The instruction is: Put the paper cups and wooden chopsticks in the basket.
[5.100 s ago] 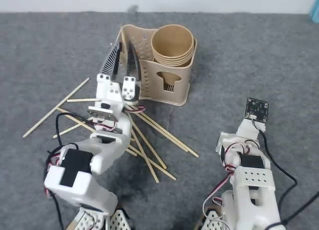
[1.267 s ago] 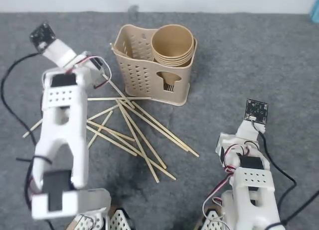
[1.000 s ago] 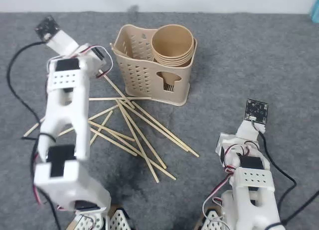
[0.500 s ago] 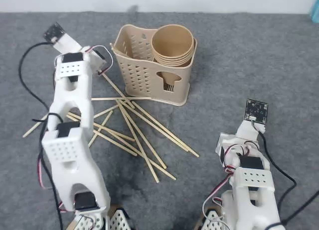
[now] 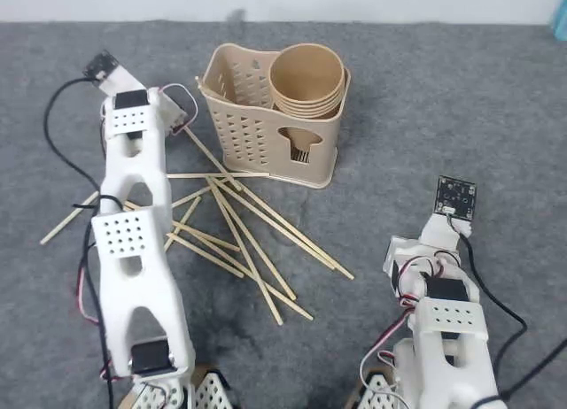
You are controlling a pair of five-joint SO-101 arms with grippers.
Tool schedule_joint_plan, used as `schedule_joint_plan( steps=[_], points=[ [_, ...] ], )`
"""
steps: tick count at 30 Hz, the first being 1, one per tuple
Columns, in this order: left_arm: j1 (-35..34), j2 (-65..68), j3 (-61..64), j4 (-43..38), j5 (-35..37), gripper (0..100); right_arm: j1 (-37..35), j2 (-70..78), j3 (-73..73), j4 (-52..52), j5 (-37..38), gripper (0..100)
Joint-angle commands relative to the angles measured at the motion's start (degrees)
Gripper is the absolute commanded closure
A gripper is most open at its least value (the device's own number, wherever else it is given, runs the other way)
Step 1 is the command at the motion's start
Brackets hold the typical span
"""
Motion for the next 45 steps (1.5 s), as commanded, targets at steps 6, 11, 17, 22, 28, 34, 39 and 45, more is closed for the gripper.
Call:
schedule_joint_plan(
  steps=[6, 11, 17, 22, 28, 34, 39, 45],
  points=[
    [0.6, 2.8, -19.5, 14.1, 1.1, 97, 0.0, -1.5, -0.5, -0.8, -0.2, 99.0],
    [1.8, 3.4, -35.1, 25.7, 4.6, 94, 0.0, -1.5, -0.5, -0.8, -0.2, 99.0],
    [2.5, 7.6, -37.6, 25.8, 4.7, 83, 0.0, -1.5, -0.4, -0.7, -0.2, 99.0],
    [2.8, 12.4, -37.7, 23.6, 4.7, 80, 0.0, -1.5, -0.4, -0.7, -0.2, 99.0],
    [2.7, 16.3, -37.7, 18.9, 4.7, 80, 0.2, -1.5, -0.4, -0.7, -0.2, 99.0],
    [2.6, 17.9, -37.7, 18.0, 6.2, 87, 0.2, -1.5, -0.4, -0.7, -0.2, 99.0],
    [2.5, 17.9, -37.7, 18.6, 6.6, 98, 0.2, -1.5, -0.4, -0.7, -0.2, 99.0],
    [2.7, 17.8, -46.7, 26.5, 6.6, 99, 0.2, -1.5, -0.4, -0.7, -0.2, 99.0]
  ],
)
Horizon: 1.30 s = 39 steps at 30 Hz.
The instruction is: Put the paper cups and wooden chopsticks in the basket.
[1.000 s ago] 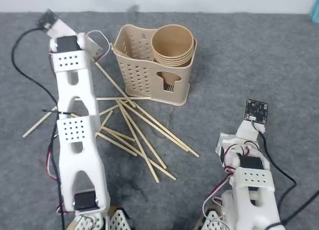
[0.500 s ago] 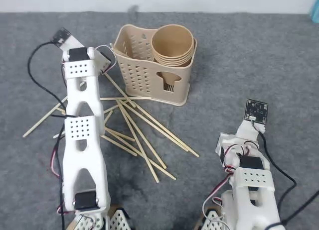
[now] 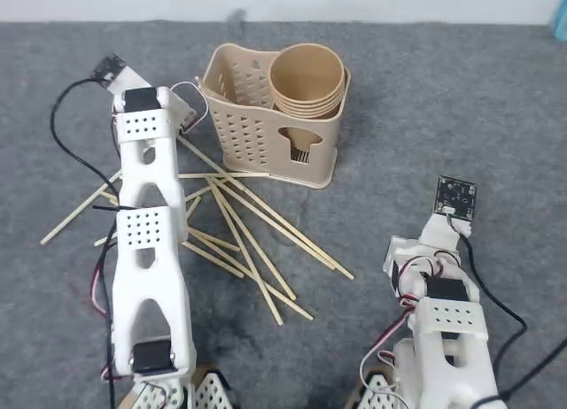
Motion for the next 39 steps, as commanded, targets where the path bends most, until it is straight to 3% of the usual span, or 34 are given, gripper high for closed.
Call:
schedule_joint_plan(
  steps=[1, 4, 16, 27, 39],
  points=[
    [0.8, -1.2, -9.1, 6.5, 0.8, 99, 0.2, -1.5, -0.4, -0.7, -0.2, 99.0],
    [1.5, -5.5, -8.2, 10.2, 0.7, 99, 0.2, -1.5, -0.5, -0.7, -0.2, 99.0],
    [0.6, -17.1, -5.3, 10.5, -4.2, 99, 0.3, -1.5, -0.6, -1.0, -0.2, 99.0],
    [0.3, -41.1, 30.5, 10.1, -7.9, 99, 0.3, -1.5, -0.6, -1.2, -0.2, 99.0],
    [0.1, -63.0, 47.9, 9.8, -13.9, 99, 0.3, -1.5, -0.6, -0.8, -0.2, 99.0]
  ],
)
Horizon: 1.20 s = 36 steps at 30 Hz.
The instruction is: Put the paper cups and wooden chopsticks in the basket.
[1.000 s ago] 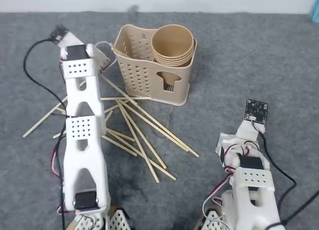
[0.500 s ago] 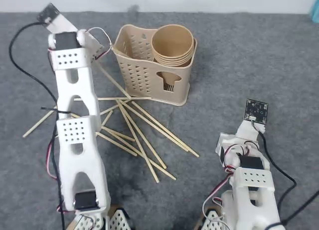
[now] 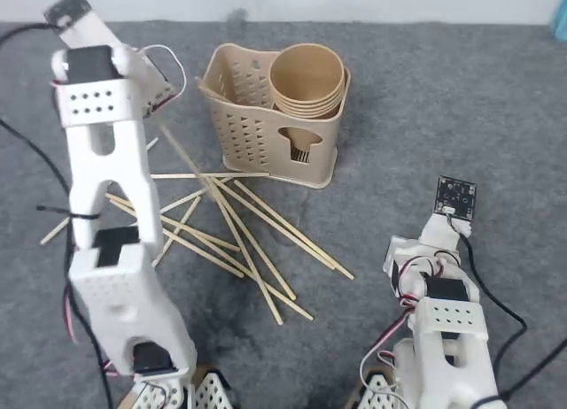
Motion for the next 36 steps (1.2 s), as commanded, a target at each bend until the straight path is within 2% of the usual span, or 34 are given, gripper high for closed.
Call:
schedule_joint_plan(
  steps=[1, 8, 13, 26, 36],
  points=[
    [-0.4, -8.1, 3.3, 1.8, -2.1, 99, 0.3, -1.5, -0.6, -0.8, -0.2, 99.0],
    [0.1, -21.8, 16.7, 0.4, -5.2, 99, 0.3, -1.5, -0.6, -0.8, -0.2, 99.0],
    [0.0, -35.1, 29.1, -7.5, -6.7, 99, 0.3, -1.5, -0.6, -0.8, -0.2, 99.0],
    [0.1, -57.9, 55.2, -39.2, -6.6, 99, 0.3, -1.5, -0.4, -0.8, -0.2, 99.0],
    [0.1, -66.7, 68.3, -72.6, -6.7, 99, 0.3, -1.5, -0.4, -0.8, -0.2, 99.0]
  ],
)
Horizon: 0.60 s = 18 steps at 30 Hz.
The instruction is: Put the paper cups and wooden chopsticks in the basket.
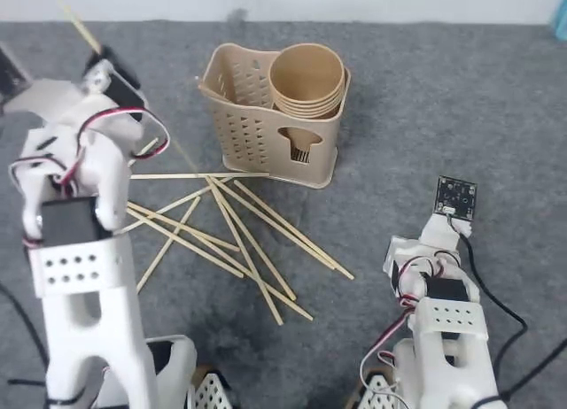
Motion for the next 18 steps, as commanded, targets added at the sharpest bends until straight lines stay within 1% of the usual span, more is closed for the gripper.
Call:
schedule_joint_plan(
  steps=[1, 7, 10, 14, 16, 18],
  points=[
    [0.2, -4.2, 2.9, -14.1, -0.8, 99, 0.3, -1.5, -0.4, -0.8, -0.2, 99.0],
    [0.4, -7.5, 7.2, -28.3, -0.8, 99, 0.3, -1.5, -0.4, -0.8, -0.2, 99.0],
    [2.9, -7.3, 7.4, -35.2, -1.8, 99, 0.3, -1.5, -0.4, -1.0, -0.2, 99.0],
    [9.8, -5.4, 7.0, -41.8, -10.4, 99, 0.3, -1.5, -0.4, -1.0, -0.2, 99.0],
    [13.2, -3.8, 7.3, -42.5, -14.8, 99, 0.3, -1.5, -0.4, -0.9, -0.2, 99.0],
    [15.2, -1.9, 7.5, -42.5, -18.0, 99, 0.3, -1.5, -0.4, -0.9, -0.2, 99.0]
  ],
)
